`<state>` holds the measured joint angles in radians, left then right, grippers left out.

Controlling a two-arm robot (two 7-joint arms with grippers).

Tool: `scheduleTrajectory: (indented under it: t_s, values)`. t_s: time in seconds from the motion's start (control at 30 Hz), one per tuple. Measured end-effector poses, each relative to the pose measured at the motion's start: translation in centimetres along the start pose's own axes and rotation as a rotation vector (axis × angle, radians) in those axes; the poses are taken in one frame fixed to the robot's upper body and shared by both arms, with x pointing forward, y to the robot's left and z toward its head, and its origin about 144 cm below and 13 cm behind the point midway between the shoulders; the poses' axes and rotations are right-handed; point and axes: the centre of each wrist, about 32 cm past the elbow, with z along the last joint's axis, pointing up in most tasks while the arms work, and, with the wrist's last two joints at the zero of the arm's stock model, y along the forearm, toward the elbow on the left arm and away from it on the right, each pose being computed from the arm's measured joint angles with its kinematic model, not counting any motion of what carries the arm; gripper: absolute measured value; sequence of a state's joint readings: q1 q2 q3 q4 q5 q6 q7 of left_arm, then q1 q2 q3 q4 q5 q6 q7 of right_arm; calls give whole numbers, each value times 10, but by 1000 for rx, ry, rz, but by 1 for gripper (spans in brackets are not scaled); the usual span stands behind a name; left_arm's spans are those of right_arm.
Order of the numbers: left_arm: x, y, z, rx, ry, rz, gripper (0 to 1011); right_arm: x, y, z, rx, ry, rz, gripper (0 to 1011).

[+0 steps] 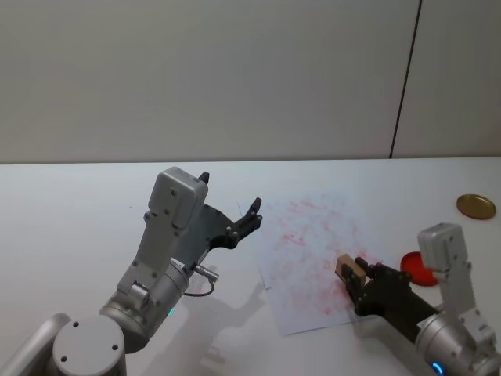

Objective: Use the one hand to pick up the stamp and affix it onto the A4 paper.

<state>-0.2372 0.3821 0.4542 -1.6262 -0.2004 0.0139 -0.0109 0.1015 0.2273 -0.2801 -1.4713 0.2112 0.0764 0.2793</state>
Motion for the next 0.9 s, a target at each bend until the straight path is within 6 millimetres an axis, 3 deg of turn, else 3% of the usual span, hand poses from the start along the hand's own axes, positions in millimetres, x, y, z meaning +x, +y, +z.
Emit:
scheduleTrajectory:
  t_s: [0.9]
  values:
    - [0, 0, 0, 0, 0, 0, 993, 0, 1, -8, -74, 9, 9, 219]
